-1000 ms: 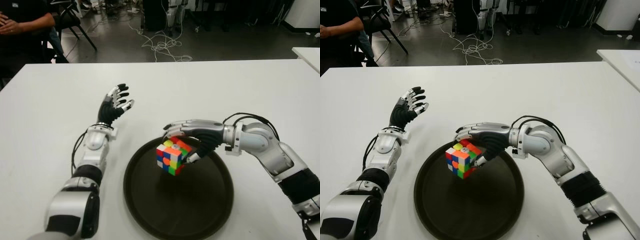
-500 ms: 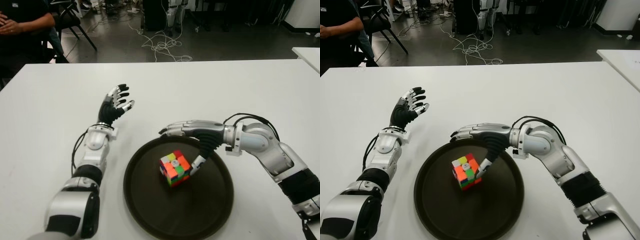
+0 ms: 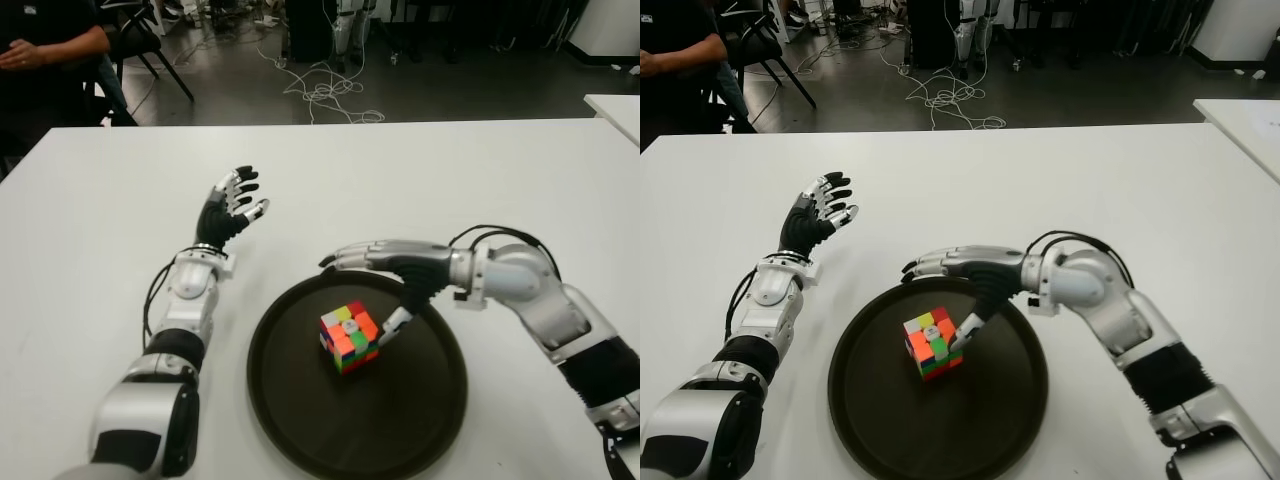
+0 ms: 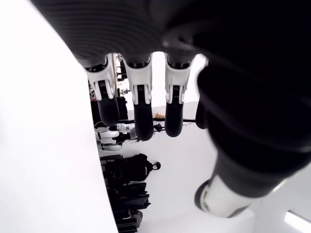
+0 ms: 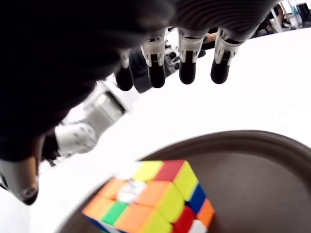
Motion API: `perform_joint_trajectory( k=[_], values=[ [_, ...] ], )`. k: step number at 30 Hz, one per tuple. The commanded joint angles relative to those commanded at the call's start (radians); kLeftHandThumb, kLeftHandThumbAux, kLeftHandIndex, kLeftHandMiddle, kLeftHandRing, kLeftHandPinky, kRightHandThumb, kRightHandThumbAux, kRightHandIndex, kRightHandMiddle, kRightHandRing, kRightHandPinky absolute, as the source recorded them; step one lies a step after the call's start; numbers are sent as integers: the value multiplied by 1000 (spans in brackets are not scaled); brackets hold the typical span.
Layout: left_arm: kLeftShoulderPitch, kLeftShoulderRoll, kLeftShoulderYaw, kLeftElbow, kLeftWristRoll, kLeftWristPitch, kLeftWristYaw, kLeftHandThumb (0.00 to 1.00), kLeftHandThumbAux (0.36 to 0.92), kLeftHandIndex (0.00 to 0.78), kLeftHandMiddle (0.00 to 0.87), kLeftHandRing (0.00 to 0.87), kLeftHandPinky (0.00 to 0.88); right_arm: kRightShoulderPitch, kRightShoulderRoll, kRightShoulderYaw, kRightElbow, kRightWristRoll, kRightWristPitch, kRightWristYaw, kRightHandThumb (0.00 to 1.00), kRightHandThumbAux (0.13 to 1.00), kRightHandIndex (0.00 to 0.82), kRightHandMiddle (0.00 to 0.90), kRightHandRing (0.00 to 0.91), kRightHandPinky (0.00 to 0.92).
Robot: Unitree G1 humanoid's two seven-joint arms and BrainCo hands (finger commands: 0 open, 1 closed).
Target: Pick up the Rubik's Cube and put it in the plate
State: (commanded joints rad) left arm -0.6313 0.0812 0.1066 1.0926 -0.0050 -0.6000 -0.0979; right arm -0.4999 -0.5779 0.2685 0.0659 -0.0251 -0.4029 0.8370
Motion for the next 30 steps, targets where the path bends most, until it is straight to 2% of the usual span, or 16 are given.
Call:
perform_joint_trajectory(
  k=[2,4,6,7,8,9,11,15,16,18,20,22,26,28,30],
  values=[
    [0,0,-1,-3,1,5,2,47,858,196,205,177,168,-22,1,-34,14,38,7,7,0,532,0,0,0,0],
    [0,1,-3,-7,4,12,5,46,853,201,202,175,163,-46,37,-74,36,60,37,-42,0,534,0,0,0,0],
    [0,1,-5,-8,7,16,10,48,852,203,202,175,166,-11,121,-136,32,51,42,-196,0,553,0,0,0,0],
    [0,1,-6,-7,9,17,13,50,852,204,201,175,168,-5,167,-160,54,29,9,-281,0,564,0,0,0,0],
    [0,2,-7,-7,10,17,14,52,852,205,203,176,170,-3,196,-174,72,12,-15,-338,0,583,0,3,0,0],
    [0,3,-8,-5,12,17,18,53,852,205,204,177,170,-9,247,-211,118,-31,-80,-465,0,590,0,4,0,0],
    [-1,4,-10,-2,16,16,22,52,841,200,206,178,170,-21,307,-265,182,-81,-157,-634,0,662,15,42,25,9],
    [-2,5,-10,4,17,15,22,48,828,196,203,176,166,-49,359,-342,290,-105,-194,-838,0,716,62,116,86,29],
    [-2,5,-9,6,17,14,22,46,831,195,199,172,163,-55,373,-354,316,-107,-198,-877,0,734,104,161,127,63],
    [-2,5,-9,8,16,13,21,41,835,195,196,168,162,-67,381,-373,408,-72,-210,-899,0,760,150,212,175,111],
    [-2,6,-9,9,16,13,20,40,841,196,195,168,165,-66,386,-412,578,29,-195,-857,0,774,168,235,206,166],
    [-2,8,-11,10,17,12,17,42,843,195,195,169,167,-49,424,-433,631,103,-93,-838,0,785,178,248,229,214],
    [-1,10,-11,11,16,10,11,43,842,193,194,172,179,-33,475,-440,623,152,33,-838,0,806,186,254,246,251],
    [0,11,-10,11,15,8,7,32,844,195,195,174,182,5,517,-426,573,157,95,-860,0,815,185,252,244,250],
    [0,10,-10,13,15,7,5,19,847,201,198,178,185,34,540,-409,535,145,134,-879,0,822,179,248,238,237]
  ],
)
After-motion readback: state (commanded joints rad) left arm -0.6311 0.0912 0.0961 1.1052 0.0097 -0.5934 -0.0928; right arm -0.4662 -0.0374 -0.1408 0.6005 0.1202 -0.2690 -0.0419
